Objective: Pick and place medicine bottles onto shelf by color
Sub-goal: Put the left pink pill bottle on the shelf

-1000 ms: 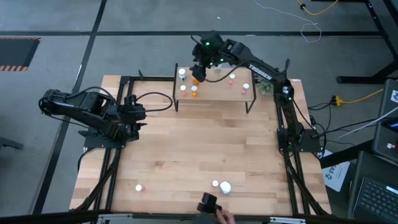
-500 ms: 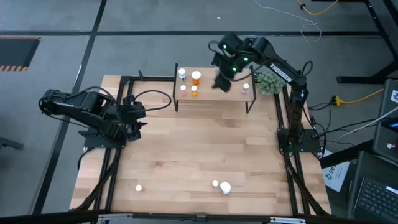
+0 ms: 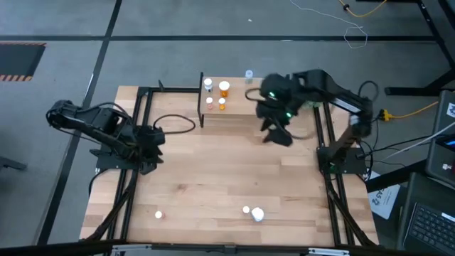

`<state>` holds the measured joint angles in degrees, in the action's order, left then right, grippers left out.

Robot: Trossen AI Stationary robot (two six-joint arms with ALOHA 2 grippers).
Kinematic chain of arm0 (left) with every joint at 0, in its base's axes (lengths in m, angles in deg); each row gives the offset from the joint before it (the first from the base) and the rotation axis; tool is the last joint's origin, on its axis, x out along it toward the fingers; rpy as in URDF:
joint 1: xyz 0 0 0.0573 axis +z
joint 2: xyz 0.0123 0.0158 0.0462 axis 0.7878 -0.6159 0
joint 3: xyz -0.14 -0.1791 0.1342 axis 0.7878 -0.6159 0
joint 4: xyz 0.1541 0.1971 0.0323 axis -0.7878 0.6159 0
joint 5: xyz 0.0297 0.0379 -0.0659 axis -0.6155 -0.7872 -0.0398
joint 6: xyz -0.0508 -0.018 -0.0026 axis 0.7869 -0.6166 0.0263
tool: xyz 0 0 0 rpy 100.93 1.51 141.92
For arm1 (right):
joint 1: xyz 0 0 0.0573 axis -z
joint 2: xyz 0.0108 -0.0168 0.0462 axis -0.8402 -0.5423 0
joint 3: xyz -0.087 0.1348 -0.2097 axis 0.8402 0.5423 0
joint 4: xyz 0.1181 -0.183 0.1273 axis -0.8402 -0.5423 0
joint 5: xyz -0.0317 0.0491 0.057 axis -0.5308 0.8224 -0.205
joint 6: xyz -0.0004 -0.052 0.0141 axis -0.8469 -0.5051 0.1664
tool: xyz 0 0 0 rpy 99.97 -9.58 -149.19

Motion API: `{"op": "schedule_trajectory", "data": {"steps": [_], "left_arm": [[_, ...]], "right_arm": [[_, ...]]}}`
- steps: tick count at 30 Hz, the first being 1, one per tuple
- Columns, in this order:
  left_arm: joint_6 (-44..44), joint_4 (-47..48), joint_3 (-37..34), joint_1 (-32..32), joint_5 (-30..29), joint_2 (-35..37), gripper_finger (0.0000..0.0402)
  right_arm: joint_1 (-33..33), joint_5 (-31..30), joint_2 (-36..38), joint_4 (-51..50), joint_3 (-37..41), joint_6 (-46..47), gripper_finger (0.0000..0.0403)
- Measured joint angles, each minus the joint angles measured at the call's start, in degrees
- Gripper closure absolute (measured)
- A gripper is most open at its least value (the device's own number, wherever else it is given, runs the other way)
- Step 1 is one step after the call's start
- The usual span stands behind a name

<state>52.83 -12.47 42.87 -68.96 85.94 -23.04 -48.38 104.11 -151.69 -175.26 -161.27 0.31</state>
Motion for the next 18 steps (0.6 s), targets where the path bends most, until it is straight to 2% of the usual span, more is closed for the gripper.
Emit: {"op": "schedule_trajectory", "data": {"steps": [6,10,18], "left_arm": [[10.0,-3.3,0.0,-7.7,3.7,-4.3,0.0245],[15.5,-5.6,0.0,-13.9,3.8,-9.2,0.0245],[25.2,-11.7,0.0,-22.3,3.8,-17.1,0.0246]], "right_arm": [[-8.9,-11.3,8.2,0.7,8.7,5.8,0.0159],[-13.2,-17.6,12.9,2.9,16.1,10.8,0.0159],[-17.6,-19.7,16.8,6.3,28.5,20.1,0.0159]]}}
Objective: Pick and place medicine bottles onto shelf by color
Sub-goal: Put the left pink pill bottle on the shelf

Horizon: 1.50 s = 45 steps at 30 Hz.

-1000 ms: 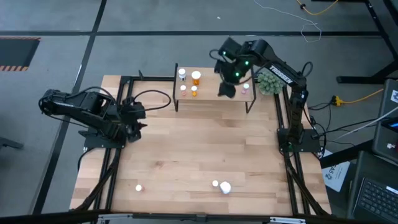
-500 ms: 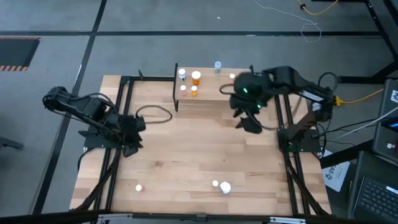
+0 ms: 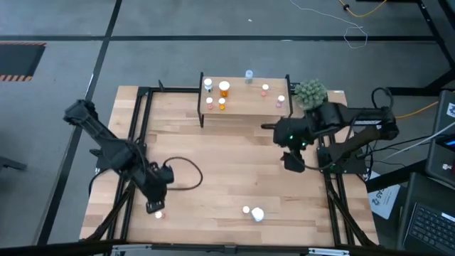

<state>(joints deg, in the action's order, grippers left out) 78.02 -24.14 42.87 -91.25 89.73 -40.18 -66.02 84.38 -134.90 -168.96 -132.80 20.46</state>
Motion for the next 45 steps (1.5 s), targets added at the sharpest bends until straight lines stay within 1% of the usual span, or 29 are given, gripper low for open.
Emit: {"op": "schedule_trajectory", "data": {"steps": [5,11,14,20,22,26,28,32,36,40,42,45], "left_arm": [[5.4,-4.7,0.0,-4.3,0.0,-2.1,0.0246],[13.9,-8.3,0.0,-9.6,-1.0,-2.1,0.0246],[14.6,-10.6,0.0,-12.7,-4.5,-2.1,0.0246],[18.1,-16.7,0.0,-18.6,-14.1,-2.4,0.0246],[17.6,-19.3,0.0,-19.2,-14.9,-3.5,0.0246],[9.9,-28.7,1.1,-19.7,-15.2,-6.7,0.0246],[7.1,-30.3,3.2,-20.2,-15.2,-8.4,0.0246],[5.3,-26.4,8.6,-20.6,-15.9,-12.6,0.0246],[6.5,-17.5,14.7,-20.5,-16.6,-17.9,0.0246],[6.9,-9.6,19.8,-20.6,-14.1,-22.6,0.0246],[7.1,-6.3,21.4,-20.6,-13.8,-24.0,0.0246],[9.2,-3.1,21.7,-20.6,-14.3,-24.8,0.0246]], "right_arm": [[-3.3,0.3,0.0,1.4,5.5,6.6,0.0159],[-9.0,0.9,0.0,7.1,11.4,14.8,0.0159],[-12.2,0.9,-0.1,10.3,14.4,17.7,0.0159],[-16.7,1.0,-0.1,16.4,19.3,23.4,0.0159],[-17.7,1.0,-0.1,17.6,20.5,25.3,0.0159],[-19.3,1.0,-0.1,19.5,22.6,28.6,0.016],[-19.8,1.0,-0.1,20.0,23.2,29.5,0.016],[-20.4,0.2,-0.1,20.3,23.3,32.0,0.016],[-21.0,-1.4,-0.1,20.9,23.3,33.0,0.016],[-21.3,-2.2,-0.1,21.8,23.3,33.0,0.016],[-21.3,-2.2,-0.1,22.6,23.3,33.0,0.016],[-21.3,-2.8,-0.1,23.6,23.3,33.0,0.016]]}}
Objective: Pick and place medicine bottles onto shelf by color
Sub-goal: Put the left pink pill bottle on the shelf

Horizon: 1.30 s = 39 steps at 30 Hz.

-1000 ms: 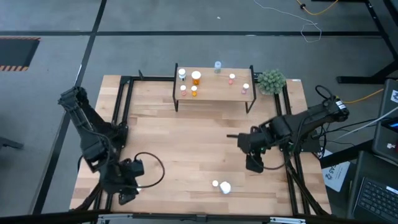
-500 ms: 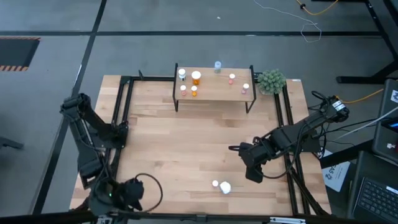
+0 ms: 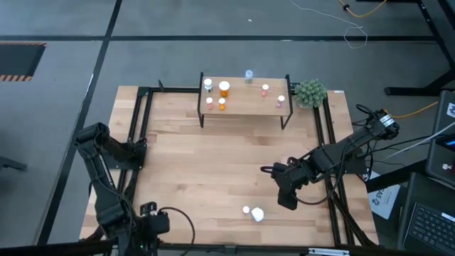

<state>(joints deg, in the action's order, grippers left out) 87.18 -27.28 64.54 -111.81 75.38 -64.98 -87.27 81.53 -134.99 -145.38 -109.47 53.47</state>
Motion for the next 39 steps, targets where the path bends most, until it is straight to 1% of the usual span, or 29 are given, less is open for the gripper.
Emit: {"op": "schedule_trajectory", "data": {"steps": [3,6,12,16,19,22,26,30,34,39], "left_arm": [[0.9,2.7,-0.4,0.2,-2.4,0.1,0.0246],[1.0,5.5,-1.2,0.8,-2.7,0.1,0.0246],[2.3,7.9,-1.7,0.8,-2.8,0.1,0.0246],[-1.1,10.2,-1.6,0.8,-2.8,0.1,0.0246],[-5.5,12.1,-1.7,0.8,-2.8,0.1,0.0246],[-9.7,11.8,-1.7,0.8,-2.7,0.1,0.0246],[-11.7,11.7,-1.8,0.8,-2.7,0.1,0.0246],[-11.1,11.5,-3.3,0.8,-2.7,0.1,0.0246],[-4.8,11.5,-5.3,1.2,-2.7,0.1,0.0246],[-0.7,11.5,-7.8,1.4,-2.4,0.1,0.0241]], "right_arm": [[0.0,-0.3,0.0,1.0,0.0,0.0,0.016],[0.0,-1.3,0.0,2.2,0.0,-0.6,0.016],[0.0,-3.1,0.0,2.6,0.0,-0.8,0.016],[0.0,-4.7,0.0,2.6,0.0,-0.9,0.016],[0.0,-4.9,0.0,2.6,0.0,-0.9,0.016],[0.0,-4.9,0.0,2.6,0.0,-0.9,0.016],[0.0,-4.9,0.0,2.6,0.0,-0.9,0.016],[0.0,-5.8,0.0,2.5,0.0,-0.9,0.016],[0.0,-6.2,0.0,2.5,0.0,-1.0,0.016],[0.0,-6.2,0.0,2.5,0.0,-1.3,0.016]]}}
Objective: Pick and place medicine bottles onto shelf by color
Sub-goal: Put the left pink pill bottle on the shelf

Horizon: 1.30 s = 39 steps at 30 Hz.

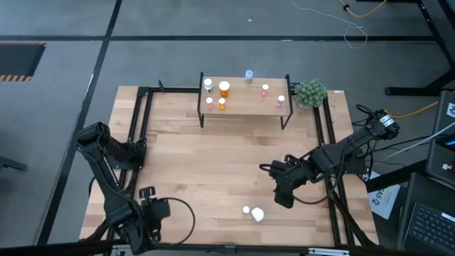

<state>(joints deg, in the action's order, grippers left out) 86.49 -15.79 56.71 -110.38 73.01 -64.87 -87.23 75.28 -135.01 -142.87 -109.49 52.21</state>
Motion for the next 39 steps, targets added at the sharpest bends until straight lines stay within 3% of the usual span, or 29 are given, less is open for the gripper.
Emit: {"op": "schedule_trajectory", "data": {"steps": [9,16,28,39], "left_arm": [[7.1,-0.9,-5.9,-0.1,0.4,0.0,0.0209],[7.2,-3.8,-8.5,-0.3,0.4,0.0,0.0202],[-1.5,-3.8,-8.5,-2.8,0.4,0.0,0.0202],[-2.0,-5.1,-8.5,-3.2,0.4,-3.3,0.0204]], "right_arm": [[0.0,0.0,0.0,0.0,0.0,0.1,0.016],[0.0,0.0,0.0,0.0,0.0,0.1,0.016],[0.0,-1.0,0.0,0.0,0.0,0.1,0.016],[0.0,-1.1,0.0,0.0,0.0,0.1,0.016]]}}
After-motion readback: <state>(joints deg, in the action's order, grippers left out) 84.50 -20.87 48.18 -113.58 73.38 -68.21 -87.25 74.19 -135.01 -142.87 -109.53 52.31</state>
